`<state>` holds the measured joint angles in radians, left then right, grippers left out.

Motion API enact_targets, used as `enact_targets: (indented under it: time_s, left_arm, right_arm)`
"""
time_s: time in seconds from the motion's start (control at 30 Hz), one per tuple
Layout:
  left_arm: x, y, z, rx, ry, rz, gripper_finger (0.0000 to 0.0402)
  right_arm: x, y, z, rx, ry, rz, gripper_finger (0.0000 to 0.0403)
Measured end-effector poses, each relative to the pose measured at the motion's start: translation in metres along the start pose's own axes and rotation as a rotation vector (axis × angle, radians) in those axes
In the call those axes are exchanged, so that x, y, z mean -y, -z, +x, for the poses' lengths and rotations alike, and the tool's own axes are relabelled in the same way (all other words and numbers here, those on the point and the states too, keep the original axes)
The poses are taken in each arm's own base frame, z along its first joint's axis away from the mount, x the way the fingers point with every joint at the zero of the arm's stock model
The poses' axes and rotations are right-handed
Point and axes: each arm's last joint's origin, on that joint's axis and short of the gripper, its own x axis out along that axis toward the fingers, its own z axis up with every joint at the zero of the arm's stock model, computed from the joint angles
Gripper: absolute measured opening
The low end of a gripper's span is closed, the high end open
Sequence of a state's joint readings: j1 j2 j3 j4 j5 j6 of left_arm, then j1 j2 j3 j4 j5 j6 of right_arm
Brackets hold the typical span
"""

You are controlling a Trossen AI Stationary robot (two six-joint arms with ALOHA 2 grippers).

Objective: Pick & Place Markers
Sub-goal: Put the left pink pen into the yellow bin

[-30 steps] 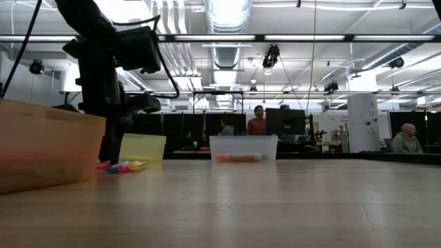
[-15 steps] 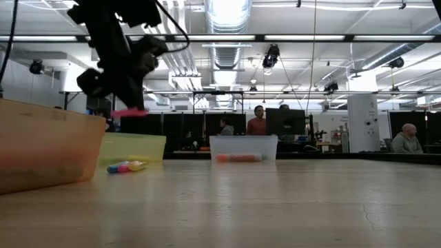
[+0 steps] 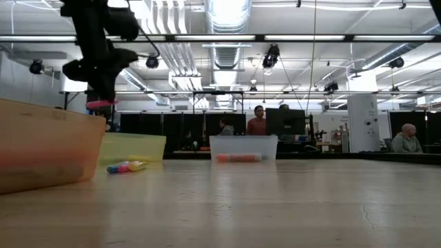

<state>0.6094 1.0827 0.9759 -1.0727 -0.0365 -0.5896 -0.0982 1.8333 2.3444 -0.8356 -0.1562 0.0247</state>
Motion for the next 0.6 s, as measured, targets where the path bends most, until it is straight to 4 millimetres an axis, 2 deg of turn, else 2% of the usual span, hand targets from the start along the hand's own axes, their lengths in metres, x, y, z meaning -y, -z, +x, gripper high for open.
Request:
enact_targets:
  time_s: [0.3,0.5,0.6]
  left_arm:
    - [-0.02,-0.038,0.039,0.026,-0.031,0.019,0.0026]
    - [-0.021,-0.047,0.076,-0.11,-0.06,0.007,0.0028]
    - [-0.019,-0.049,0.087,-0.142,-0.055,0.02,0.0047]
  right_arm:
    - [0.002,0.001,0.013,0.025,0.0,-0.001,0.0057]
    - [0.004,0.001,0.013,0.027,0.004,-0.027,0.0057]
    - [0.005,0.0,0.013,0.027,0.006,-0.013,0.0057]
